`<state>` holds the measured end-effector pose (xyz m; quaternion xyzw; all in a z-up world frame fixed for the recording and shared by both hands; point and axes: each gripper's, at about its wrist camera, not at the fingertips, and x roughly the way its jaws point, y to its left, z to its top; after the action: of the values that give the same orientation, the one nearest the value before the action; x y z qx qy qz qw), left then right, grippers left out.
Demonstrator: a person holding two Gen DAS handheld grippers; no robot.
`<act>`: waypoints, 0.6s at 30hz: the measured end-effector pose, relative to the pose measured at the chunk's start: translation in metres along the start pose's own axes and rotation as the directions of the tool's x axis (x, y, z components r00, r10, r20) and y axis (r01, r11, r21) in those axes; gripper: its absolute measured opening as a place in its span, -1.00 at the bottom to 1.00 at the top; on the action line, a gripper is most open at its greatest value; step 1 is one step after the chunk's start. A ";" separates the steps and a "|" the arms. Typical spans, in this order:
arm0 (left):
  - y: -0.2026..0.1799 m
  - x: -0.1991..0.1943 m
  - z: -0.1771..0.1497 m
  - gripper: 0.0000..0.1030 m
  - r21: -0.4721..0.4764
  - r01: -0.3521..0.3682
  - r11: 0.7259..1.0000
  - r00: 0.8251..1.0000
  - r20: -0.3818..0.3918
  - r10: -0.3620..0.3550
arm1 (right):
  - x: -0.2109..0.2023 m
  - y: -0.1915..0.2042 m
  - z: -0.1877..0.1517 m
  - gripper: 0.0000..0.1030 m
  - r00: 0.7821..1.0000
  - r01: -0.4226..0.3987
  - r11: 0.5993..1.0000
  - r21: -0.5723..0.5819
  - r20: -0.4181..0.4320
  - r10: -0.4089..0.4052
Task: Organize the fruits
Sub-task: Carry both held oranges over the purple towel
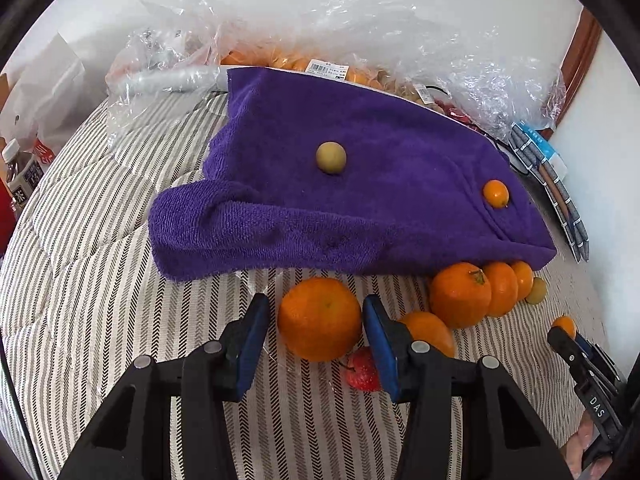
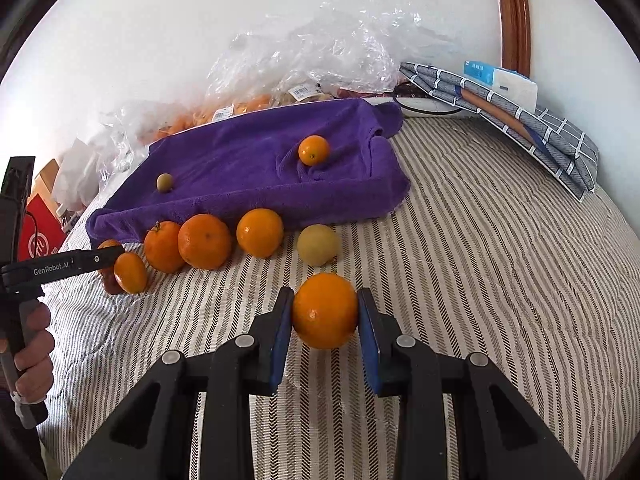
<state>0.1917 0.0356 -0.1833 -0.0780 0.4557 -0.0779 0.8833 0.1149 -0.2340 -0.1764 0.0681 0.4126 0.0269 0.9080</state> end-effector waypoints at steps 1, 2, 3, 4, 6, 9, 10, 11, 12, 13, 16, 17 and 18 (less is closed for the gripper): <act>0.001 -0.001 -0.001 -0.26 0.007 0.013 1.000 1.000 0.015 -0.013 | -0.001 0.000 0.000 -0.39 1.000 -0.001 1.000 0.001 0.002 0.001; 0.004 -0.002 -0.002 -0.26 0.015 0.026 1.000 0.999 0.025 -0.026 | -0.002 -0.001 0.000 -0.39 1.000 0.000 1.000 0.006 0.009 0.000; 0.005 -0.002 -0.003 -0.26 0.022 0.036 0.999 0.999 0.036 -0.037 | -0.003 -0.002 -0.001 -0.39 1.000 0.002 1.000 0.010 0.013 -0.002; 0.006 -0.003 -0.005 -0.26 0.025 0.045 0.999 0.998 0.046 -0.046 | -0.003 -0.002 -0.001 -0.39 1.000 -0.001 1.000 0.012 0.012 0.000; 0.010 -0.004 -0.009 -0.26 0.027 0.074 0.997 0.995 0.071 -0.076 | -0.002 -0.003 0.000 -0.39 1.000 -0.003 1.000 0.014 0.007 0.003; 0.013 -0.012 -0.009 -0.26 0.016 0.102 0.995 0.989 0.107 -0.103 | -0.001 -0.001 0.000 -0.39 1.000 0.000 1.000 0.006 0.006 0.000; 0.013 -0.017 -0.010 -0.26 0.017 0.107 0.994 0.986 0.129 -0.108 | -0.001 0.000 0.000 -0.39 1.000 -0.001 1.000 0.004 0.006 0.001; 0.014 -0.021 -0.011 -0.26 0.018 0.114 0.993 0.982 0.150 -0.115 | -0.001 0.000 0.000 -0.39 1.000 -0.004 1.000 0.002 0.005 0.004; 0.015 -0.025 -0.012 -0.26 0.014 0.125 0.992 0.978 0.166 -0.126 | -0.001 0.000 0.000 -0.39 1.000 -0.002 1.000 0.002 0.005 0.002; 0.016 -0.027 -0.014 -0.26 0.007 0.134 0.991 0.975 0.180 -0.133 | -0.001 0.000 -0.001 -0.39 1.000 0.000 1.000 0.002 0.007 0.000; 0.017 -0.031 -0.014 -0.26 0.005 0.115 0.993 0.973 0.201 -0.114 | -0.003 -0.003 -0.001 -0.39 1.000 -0.012 1.000 0.015 0.017 0.012; 0.017 -0.031 -0.014 -0.26 0.006 0.103 0.995 0.973 0.207 -0.102 | -0.004 -0.004 -0.001 -0.39 1.000 -0.014 1.000 0.020 0.020 0.014; 0.017 -0.031 -0.015 -0.26 0.005 0.093 0.996 0.973 0.210 -0.092 | -0.004 -0.005 -0.001 -0.39 0.999 -0.021 0.999 0.024 0.025 0.020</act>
<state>0.1630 0.0576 -0.1707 -0.1090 0.3559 -0.1092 0.9217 0.1109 -0.2392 -0.1746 0.0838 0.4010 0.0302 0.9117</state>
